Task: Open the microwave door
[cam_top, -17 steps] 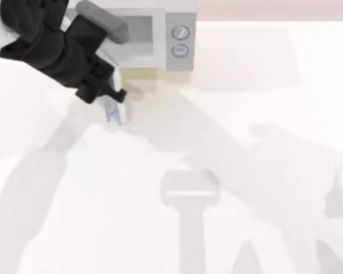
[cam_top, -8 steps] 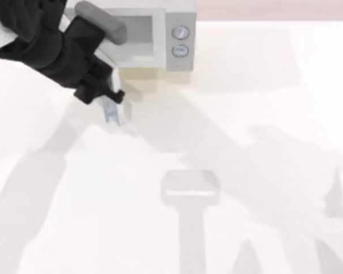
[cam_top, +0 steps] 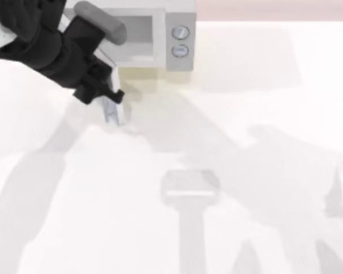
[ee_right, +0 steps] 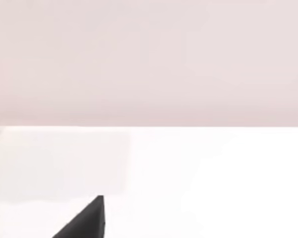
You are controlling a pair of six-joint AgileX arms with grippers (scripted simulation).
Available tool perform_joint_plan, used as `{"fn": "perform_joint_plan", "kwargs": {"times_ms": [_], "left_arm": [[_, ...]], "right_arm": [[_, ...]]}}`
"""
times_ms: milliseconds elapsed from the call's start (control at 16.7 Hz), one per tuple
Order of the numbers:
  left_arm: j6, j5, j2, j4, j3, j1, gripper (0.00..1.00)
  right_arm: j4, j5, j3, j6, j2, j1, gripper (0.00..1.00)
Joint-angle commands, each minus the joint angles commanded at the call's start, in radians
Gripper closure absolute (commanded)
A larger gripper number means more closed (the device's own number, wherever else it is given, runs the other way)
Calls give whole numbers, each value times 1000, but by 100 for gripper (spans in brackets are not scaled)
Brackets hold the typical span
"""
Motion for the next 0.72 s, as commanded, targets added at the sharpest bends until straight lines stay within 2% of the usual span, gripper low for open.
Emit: {"fn": "perform_joint_plan", "kwargs": {"times_ms": [480,720], "left_arm": [[0,0,0,0,0,0,100],[33,20,-2,-8,-5,9,100]], "right_arm": [[0,0,0,0,0,0,0],[0,0,0,0,0,0,0]]}}
